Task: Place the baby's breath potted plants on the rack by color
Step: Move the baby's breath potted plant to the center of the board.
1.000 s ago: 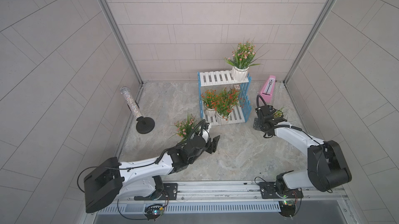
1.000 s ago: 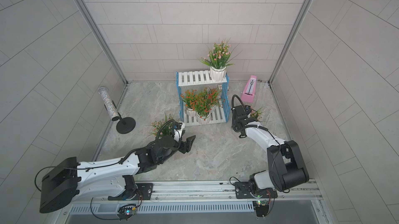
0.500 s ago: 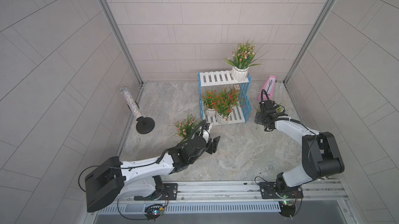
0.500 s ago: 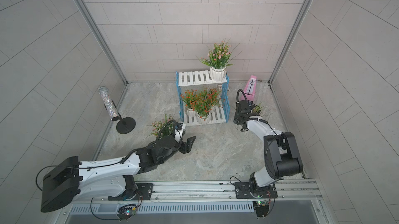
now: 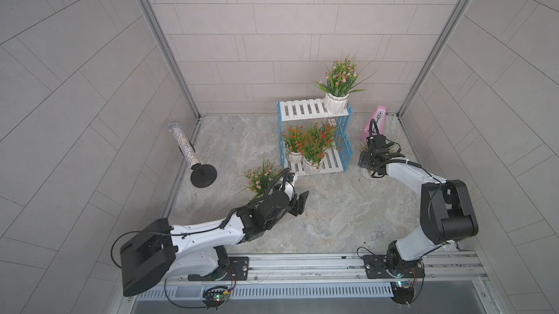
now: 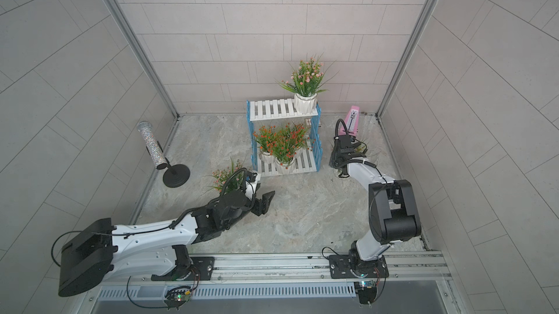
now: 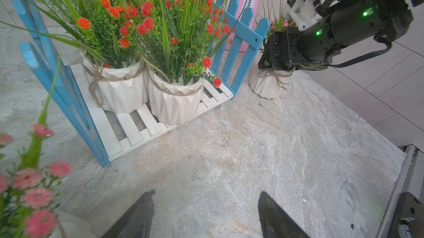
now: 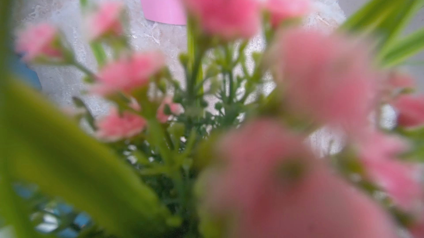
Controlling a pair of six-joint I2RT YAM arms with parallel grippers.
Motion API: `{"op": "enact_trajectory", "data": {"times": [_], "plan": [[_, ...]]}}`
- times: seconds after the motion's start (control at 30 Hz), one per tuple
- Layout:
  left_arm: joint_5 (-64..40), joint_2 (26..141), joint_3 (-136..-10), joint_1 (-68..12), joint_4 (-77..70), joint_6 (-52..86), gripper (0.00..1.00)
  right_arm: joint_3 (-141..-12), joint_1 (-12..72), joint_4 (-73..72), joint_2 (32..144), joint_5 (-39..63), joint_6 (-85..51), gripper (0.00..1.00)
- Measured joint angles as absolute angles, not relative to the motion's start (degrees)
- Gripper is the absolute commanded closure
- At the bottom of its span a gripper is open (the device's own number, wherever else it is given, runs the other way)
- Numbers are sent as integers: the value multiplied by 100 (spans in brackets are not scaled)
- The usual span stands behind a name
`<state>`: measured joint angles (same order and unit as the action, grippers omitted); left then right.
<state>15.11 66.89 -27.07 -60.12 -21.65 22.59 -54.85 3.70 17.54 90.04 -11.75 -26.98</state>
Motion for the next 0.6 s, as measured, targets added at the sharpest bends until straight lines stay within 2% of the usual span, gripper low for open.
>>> {"op": "enact_trajectory", "data": {"times": [0.2,0.6], "plan": [[1485,6689,-2707,-6012,-2163,2244,25,-5199,495,1776,8696,-1125,-2698,23],[1341,6407,-2567,-6012,-2274,2018,25,-4123,1487,2720,6941,-926,-2727,24]]}}
